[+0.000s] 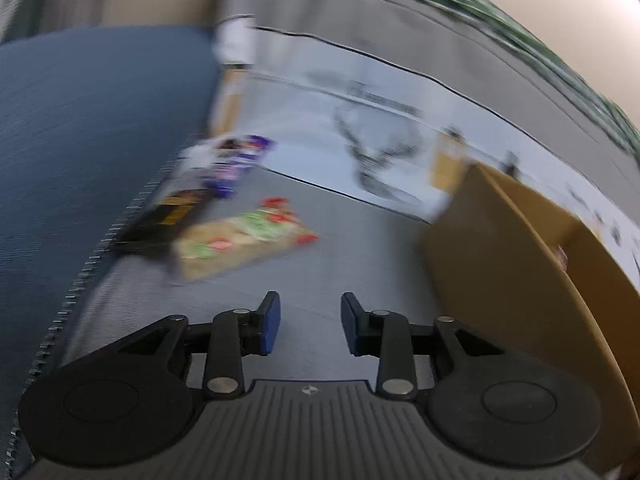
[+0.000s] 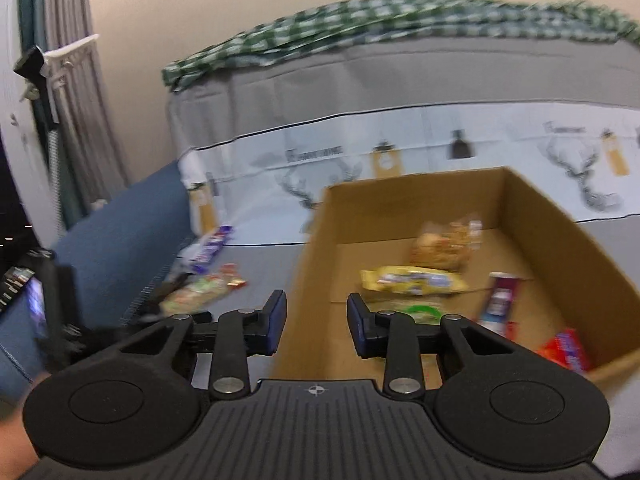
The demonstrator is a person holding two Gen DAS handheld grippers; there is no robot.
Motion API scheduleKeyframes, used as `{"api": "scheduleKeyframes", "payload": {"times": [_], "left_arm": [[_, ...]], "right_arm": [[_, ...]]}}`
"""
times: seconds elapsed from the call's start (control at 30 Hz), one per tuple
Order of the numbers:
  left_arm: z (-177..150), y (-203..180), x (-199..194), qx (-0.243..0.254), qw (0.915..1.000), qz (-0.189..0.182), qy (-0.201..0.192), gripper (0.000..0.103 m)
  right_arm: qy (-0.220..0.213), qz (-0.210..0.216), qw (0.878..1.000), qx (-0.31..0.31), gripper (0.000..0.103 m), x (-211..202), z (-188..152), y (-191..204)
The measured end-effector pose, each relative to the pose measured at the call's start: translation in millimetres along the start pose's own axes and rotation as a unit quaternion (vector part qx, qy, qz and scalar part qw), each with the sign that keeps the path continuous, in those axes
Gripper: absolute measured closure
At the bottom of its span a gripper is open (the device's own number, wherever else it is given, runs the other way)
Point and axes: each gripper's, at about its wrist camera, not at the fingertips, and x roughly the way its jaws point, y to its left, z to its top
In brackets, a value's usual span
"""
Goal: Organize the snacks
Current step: 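Swing both open tools back to the snack pile, then grasp the small red-capped snack stick with the right tool and lift it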
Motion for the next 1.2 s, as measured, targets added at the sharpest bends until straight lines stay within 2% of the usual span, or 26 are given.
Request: {"api": "scheduleKeyframes", "payload": {"times": [0.03, 0.1, 0.2, 0.27, 0.37, 0.43, 0.57, 0.63, 0.83, 0.9, 0.93, 1.0, 1.03, 1.07, 1.1, 1.13, 1.17, 1.2], "left_arm": [[1, 6, 2, -0.013, 0.9999, 0.012, -0.002, 0.056], [2, 16, 10, -0.039, 0.9986, 0.035, 0.007, 0.055], [0, 26, 17, -0.062, 0.9967, 0.05, 0.017, 0.045], [0, 28, 18, -0.065, 0.9962, 0.056, 0.015, 0.037], [1, 32, 20, -0.074, 0.995, 0.067, 0.005, 0.027], [3, 34, 23, -0.074, 0.9946, 0.072, 0.005, 0.025], [4, 34, 34, -0.068, 0.994, 0.086, 0.003, 0.018], [4, 35, 38, -0.058, 0.9942, 0.091, 0.004, 0.018], [1, 26, 48, -0.013, 0.9941, 0.107, -0.008, 0.018], [1, 28, 50, -0.017, 0.9943, 0.105, -0.006, 0.018], [1, 31, 51, -0.025, 0.9944, 0.103, -0.005, 0.019], [3, 35, 49, -0.034, 0.9948, 0.096, -0.008, 0.024], [3, 36, 48, -0.033, 0.9952, 0.092, -0.006, 0.034], [2, 36, 47, -0.03, 0.9949, 0.096, -0.003, 0.045], [2, 36, 46, -0.027, 0.9945, 0.101, -0.002, 0.05], [1, 37, 43, -0.029, 0.9944, 0.101, 0.001, 0.066], [1, 40, 41, -0.038, 0.9945, 0.098, 0.004, 0.087], [1, 42, 39, -0.046, 0.9945, 0.094, 0.008, 0.092]], "right_arm": [[0.007, 0.012, 1.0, -0.002, 0.068, 7, 8, 6], [0.025, 0.036, 0.999, -0.012, 0.068, 26, 28, 23], [0.058, 0.063, 0.996, -0.026, 0.067, 66, 62, 49], [0.092, 0.082, 0.992, -0.034, 0.059, 100, 80, 64], [0.137, 0.075, 0.987, -0.046, 0.054, 160, 97, 81], [0.161, 0.064, 0.984, -0.049, 0.052, 200, 103, 88], [0.204, 0.04, 0.976, -0.06, 0.039, 273, 98, 101], [0.232, 0.028, 0.97, -0.062, 0.037, 307, 89, 106], [0.278, 0.004, 0.957, -0.078, 0.038, 370, 58, 117], [0.288, -0.006, 0.953, -0.089, 0.041, 380, 51, 118], [0.284, -0.012, 0.954, -0.099, 0.049, 380, 48, 119], [0.272, -0.013, 0.954, -0.123, 0.068, 377, 45, 122], [0.27, -0.004, 0.954, -0.129, 0.08, 374, 45, 123], [0.269, -0.001, 0.954, -0.133, 0.083, 372, 45, 123], [0.269, 0.0, 0.953, -0.136, 0.084, 370, 44, 121], [0.27, -0.001, 0.953, -0.134, 0.085, 367, 44, 118], [0.269, -0.003, 0.954, -0.13, 0.085, 365, 44, 115], [0.268, -0.007, 0.955, -0.124, 0.085, 361, 44, 112]]}}
